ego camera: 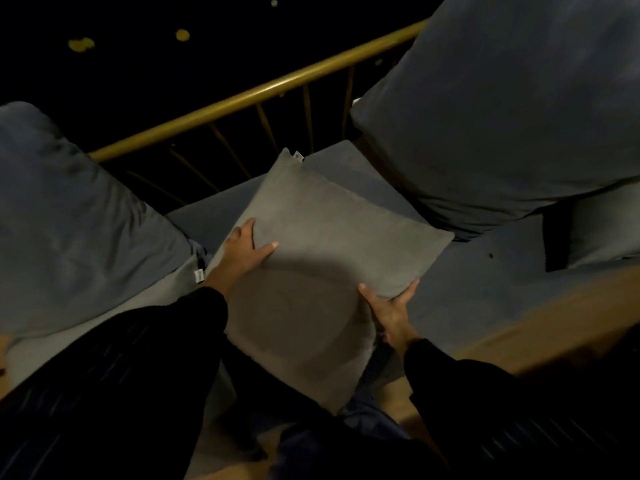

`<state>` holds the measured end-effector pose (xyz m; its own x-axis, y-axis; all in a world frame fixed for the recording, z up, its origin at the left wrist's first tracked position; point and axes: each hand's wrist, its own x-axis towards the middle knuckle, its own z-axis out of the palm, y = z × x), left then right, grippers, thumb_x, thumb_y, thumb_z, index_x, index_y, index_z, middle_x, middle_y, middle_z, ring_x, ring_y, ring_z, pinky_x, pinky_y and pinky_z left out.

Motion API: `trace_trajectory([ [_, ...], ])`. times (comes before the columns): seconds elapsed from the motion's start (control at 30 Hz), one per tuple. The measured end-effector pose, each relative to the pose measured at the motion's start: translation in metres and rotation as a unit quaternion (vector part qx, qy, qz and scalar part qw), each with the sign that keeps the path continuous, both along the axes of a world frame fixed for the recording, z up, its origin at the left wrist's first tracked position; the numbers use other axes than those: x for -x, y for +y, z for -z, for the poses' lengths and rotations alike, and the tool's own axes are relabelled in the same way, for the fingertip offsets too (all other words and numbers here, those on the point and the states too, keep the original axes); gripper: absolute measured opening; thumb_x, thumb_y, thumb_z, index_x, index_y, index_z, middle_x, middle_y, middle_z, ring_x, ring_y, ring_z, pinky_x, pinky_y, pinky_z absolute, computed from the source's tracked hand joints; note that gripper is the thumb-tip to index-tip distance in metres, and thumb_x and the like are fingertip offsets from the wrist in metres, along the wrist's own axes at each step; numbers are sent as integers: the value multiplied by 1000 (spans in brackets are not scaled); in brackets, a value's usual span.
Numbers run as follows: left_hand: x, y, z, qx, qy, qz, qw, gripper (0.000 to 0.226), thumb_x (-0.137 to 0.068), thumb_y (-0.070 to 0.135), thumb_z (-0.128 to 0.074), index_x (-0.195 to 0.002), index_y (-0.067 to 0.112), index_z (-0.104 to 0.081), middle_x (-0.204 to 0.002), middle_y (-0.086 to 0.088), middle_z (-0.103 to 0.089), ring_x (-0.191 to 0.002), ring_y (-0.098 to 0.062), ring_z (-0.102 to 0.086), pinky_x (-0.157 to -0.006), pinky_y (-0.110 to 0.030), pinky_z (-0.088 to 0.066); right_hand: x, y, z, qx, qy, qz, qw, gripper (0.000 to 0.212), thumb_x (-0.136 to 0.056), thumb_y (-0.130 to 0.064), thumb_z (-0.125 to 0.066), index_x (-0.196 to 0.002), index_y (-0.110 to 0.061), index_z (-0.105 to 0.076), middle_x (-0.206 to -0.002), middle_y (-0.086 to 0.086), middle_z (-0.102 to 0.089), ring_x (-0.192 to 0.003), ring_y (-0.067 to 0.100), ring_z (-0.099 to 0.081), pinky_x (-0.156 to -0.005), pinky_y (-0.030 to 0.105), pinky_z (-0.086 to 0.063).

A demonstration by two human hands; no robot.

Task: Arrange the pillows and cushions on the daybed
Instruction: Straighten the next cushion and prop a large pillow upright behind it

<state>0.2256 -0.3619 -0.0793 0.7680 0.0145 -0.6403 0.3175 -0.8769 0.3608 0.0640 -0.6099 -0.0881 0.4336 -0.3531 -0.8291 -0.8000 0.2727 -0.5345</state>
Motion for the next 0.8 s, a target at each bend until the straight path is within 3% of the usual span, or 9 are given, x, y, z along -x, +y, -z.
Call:
trace_trajectory([
  [0.13,-13,4,11,-6,26,-4,1000,108,-79,60,-70,-159,21,-9,-164,-13,-18,-150,-38,-21,-119,-51,-23,0,0,16,13,-8,15,1000,134,-70,-35,-84,-150,-36,24,-157,6,-28,-141,27,-36,-115,49,-34],
  [0.27,-25,18,25,16,70,-14,997,128,-58,76,-73,-156,40,3,-166,-7,-13,-151,-40,-15,-119,-61,-22,-3,-2,29,29,-7,18,999,131,-71,-34,-83,-151,-35,21,-157,9,-29,-141,31,-36,-115,49,-34],
  [0.37,-29,16,24,69,80,-81,991,136,-42,74,-83,-153,43,-10,-162,-2,-24,-148,-38,-25,-116,-61,-29,-2,-2,34,28,-28,31,999,128,-73,-31,-83,-152,-34,17,-159,3,-26,-142,25,-35,-116,44,-34],
  [0.5,-32,9,15,105,61,-155,981,118,-51,50,-92,-147,26,-26,-146,-5,-45,-132,-34,-48,-109,-54,-43,2,-6,29,3,-94,60,994,115,-81,-17,-76,-155,-30,11,-159,-2,-26,-136,14,-37,-110,33,-37],
  [0.57,-28,8,9,119,51,-170,977,114,-54,47,-92,-145,23,-27,-143,-6,-48,-130,-34,-50,-108,-52,-45,2,-10,22,-11,-112,63,992,111,-81,-23,-77,-155,-34,6,-158,-3,-29,-137,16,-39,-113,38,-37],
  [0.63,-23,9,4,132,38,-203,970,107,-63,40,-90,-145,18,-27,-144,-8,-47,-130,-34,-50,-107,-51,-45,-1,-16,9,-19,-125,43,991,110,-73,-40,-82,-152,-46,-5,-158,-6,-32,-140,20,-41,-113,49,-39],
  [0.7,-16,10,-1,143,23,-235,961,102,-66,37,-89,-144,14,-28,-139,-9,-49,-128,-33,-52,-107,-48,-45,-12,-27,-7,-3,-148,14,989,105,-70,-45,-83,-149,-51,-15,-156,-9,-35,-138,18,-44,-111,51,-41],
  [0.8,1,-2,-13,170,13,-276,946,97,-58,48,-90,-132,16,-36,-122,-3,-54,-120,-29,-58,-104,-46,-48,-54,-67,-33,99,-196,-66,973,94,-82,-29,-76,-155,-33,-17,-147,-14,-41,-131,9,-46,-111,35,-40],
])
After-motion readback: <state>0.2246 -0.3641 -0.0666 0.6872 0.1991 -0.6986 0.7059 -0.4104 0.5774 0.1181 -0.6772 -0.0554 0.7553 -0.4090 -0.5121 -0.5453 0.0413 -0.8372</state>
